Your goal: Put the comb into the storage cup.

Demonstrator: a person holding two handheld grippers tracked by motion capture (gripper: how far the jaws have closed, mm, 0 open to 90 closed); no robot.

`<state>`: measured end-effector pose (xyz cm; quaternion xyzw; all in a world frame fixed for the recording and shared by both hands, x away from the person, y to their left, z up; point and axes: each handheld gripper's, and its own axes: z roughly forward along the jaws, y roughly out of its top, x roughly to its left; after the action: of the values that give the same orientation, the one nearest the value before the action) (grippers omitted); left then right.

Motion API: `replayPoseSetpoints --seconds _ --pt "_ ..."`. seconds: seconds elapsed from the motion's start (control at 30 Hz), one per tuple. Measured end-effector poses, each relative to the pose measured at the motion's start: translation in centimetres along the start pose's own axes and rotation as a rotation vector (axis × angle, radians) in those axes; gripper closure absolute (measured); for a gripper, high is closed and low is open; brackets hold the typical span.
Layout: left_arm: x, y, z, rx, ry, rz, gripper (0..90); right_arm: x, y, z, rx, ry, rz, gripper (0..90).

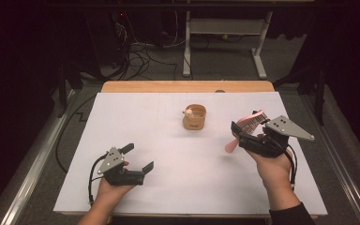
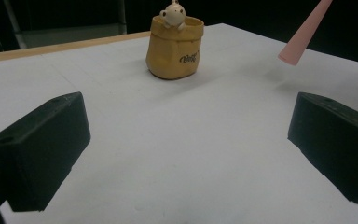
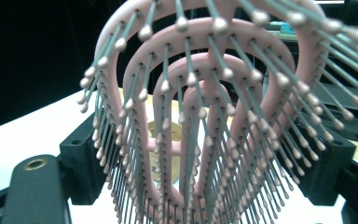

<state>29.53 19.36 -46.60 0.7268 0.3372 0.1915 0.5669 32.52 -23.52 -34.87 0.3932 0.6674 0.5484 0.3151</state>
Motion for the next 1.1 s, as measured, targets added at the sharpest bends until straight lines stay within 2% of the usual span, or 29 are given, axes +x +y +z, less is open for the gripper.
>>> replayPoseSetpoints --seconds 0.2,0.3,0.43,0.73,0.93,1.1 --pt "-0.1 0.0 0.0 0.012 -0.004 0.018 0.0 0.0 0.6 0.6 -0.008 -0.005 -0.005 20.3" --pt "-0.2 0.0 0.1 0.010 -0.017 0.004 0.0 0.0 0.8 0.9 -0.011 -0.009 0.010 20.3" --pt "-0.2 -0.1 0.1 0.022 -0.025 0.022 0.0 0.2 1.3 1.4 -0.021 -0.009 -0.002 20.2" --pt "-0.2 -0.1 0.3 0.010 -0.040 0.019 0.0 0.9 2.3 2.3 -0.048 -0.008 -0.017 20.3" --pt "-0.3 0.0 0.2 0.005 -0.046 0.012 0.0 1.2 2.8 3.1 -0.075 -0.006 -0.002 20.3" --pt "-0.3 0.0 0.0 0.007 -0.049 0.026 0.0 1.8 3.4 3.8 -0.085 -0.006 -0.013 20.3"
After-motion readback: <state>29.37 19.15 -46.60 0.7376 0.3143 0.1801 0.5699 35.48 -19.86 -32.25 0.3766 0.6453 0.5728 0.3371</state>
